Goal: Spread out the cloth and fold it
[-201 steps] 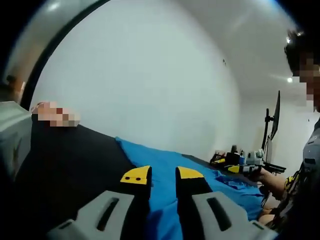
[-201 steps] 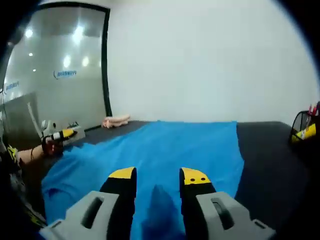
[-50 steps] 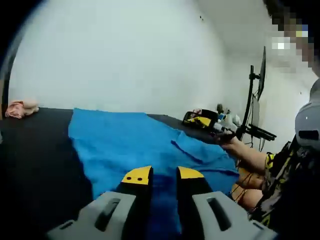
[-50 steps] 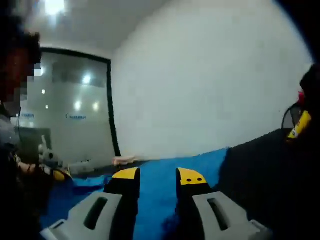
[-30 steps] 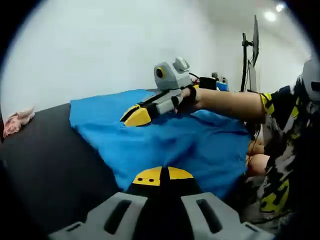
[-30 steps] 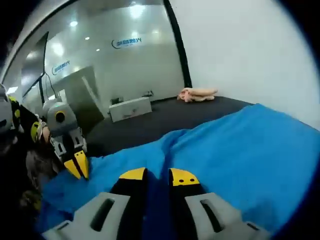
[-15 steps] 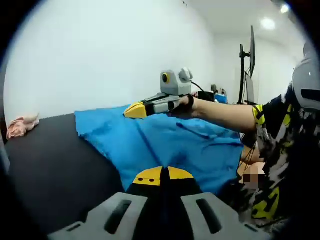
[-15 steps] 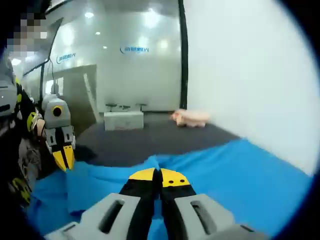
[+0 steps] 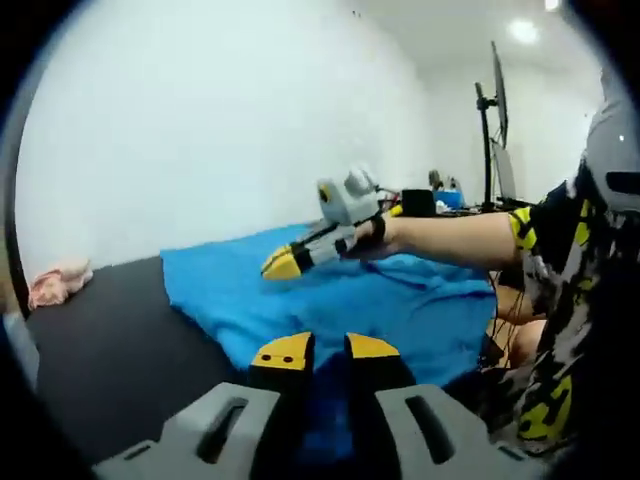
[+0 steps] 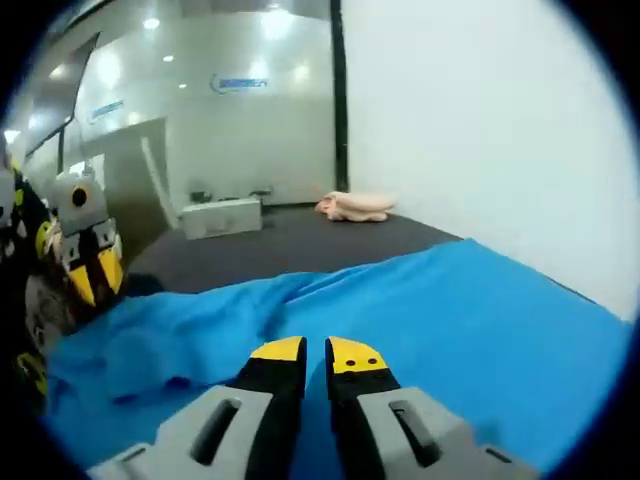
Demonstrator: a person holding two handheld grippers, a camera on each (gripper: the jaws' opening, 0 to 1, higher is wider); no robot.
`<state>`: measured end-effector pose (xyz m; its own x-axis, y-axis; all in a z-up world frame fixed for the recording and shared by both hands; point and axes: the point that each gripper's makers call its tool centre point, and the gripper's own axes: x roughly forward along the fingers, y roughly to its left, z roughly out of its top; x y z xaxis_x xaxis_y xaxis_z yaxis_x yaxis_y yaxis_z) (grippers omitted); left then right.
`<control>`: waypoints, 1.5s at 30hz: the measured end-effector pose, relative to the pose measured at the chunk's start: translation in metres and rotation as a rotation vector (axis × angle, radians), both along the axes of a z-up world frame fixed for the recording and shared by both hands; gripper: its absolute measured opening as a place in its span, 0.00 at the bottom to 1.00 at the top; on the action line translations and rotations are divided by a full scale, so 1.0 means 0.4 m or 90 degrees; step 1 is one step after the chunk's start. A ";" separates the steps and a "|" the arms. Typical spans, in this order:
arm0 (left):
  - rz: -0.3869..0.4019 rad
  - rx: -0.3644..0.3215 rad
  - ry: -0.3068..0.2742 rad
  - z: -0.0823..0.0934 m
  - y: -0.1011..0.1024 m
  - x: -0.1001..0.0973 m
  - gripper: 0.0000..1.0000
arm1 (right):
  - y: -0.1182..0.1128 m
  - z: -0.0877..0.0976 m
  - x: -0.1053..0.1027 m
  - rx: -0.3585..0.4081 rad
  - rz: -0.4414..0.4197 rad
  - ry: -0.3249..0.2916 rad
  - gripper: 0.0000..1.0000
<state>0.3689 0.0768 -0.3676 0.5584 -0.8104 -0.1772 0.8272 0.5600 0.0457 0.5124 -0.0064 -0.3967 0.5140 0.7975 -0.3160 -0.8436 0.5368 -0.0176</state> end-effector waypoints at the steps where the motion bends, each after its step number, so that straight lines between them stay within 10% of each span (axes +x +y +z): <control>1: -0.019 0.004 -0.002 -0.002 -0.017 -0.004 0.15 | 0.001 -0.006 0.000 -0.003 0.019 -0.004 0.07; 6: -0.056 0.078 -0.001 -0.083 -0.088 -0.009 0.15 | 0.049 -0.022 -0.067 0.050 0.091 0.072 0.08; 11: -0.043 0.104 0.013 -0.127 -0.104 0.004 0.13 | 0.039 -0.088 -0.050 -0.055 0.078 0.040 0.18; 14: -0.037 0.111 0.034 -0.153 -0.094 0.008 0.02 | 0.054 -0.071 -0.058 -0.022 0.093 0.040 0.06; 28: -0.037 0.049 0.070 -0.108 -0.099 0.017 0.00 | 0.011 0.007 0.015 0.044 0.057 0.043 0.03; 34: -0.025 -0.047 0.108 -0.051 -0.112 0.031 0.00 | 0.003 0.008 0.014 0.030 0.067 0.035 0.03; 45: -0.060 0.056 0.143 -0.163 -0.182 0.005 0.00 | -0.037 -0.060 0.012 -0.023 0.061 0.090 0.03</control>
<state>0.3708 0.0039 -0.4327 0.4199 -0.8328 -0.3606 0.8705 0.4819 -0.0994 0.5171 -0.0211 -0.4207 0.3846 0.8273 -0.4095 -0.8861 0.4552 0.0874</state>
